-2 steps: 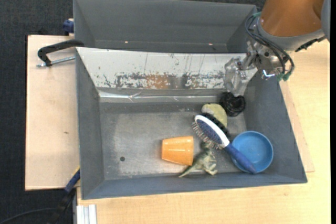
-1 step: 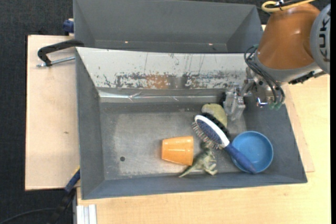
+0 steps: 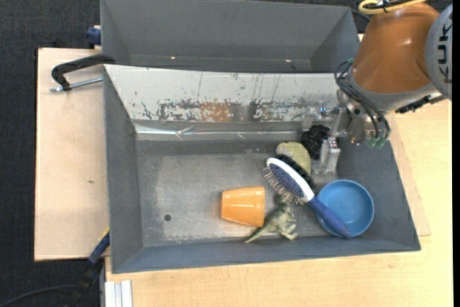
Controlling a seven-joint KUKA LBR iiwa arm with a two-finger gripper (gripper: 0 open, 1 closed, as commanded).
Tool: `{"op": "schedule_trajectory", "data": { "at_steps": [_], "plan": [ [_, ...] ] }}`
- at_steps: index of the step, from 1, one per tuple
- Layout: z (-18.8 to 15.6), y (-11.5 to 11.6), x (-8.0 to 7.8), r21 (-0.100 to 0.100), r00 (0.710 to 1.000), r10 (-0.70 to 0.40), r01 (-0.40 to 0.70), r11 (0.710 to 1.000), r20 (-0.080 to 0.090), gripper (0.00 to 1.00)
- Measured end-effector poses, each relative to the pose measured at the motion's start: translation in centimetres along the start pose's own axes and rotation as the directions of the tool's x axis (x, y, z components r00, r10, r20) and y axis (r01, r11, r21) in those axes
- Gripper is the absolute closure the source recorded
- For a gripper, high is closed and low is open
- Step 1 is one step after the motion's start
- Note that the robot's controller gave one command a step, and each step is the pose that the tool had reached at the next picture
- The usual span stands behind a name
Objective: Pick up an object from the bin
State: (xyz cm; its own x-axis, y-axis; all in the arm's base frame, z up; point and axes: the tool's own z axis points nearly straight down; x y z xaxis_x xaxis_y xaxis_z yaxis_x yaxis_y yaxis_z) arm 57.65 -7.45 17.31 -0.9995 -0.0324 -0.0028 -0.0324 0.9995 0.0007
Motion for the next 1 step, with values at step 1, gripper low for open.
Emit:
{"op": "schedule_trajectory", "data": {
  "at_steps": [1],
  "plan": [
    [9.89,5.01,2.03,-0.001,0.996,-0.084,0.084,0.996,-0.013,0.00]
  ]
}}
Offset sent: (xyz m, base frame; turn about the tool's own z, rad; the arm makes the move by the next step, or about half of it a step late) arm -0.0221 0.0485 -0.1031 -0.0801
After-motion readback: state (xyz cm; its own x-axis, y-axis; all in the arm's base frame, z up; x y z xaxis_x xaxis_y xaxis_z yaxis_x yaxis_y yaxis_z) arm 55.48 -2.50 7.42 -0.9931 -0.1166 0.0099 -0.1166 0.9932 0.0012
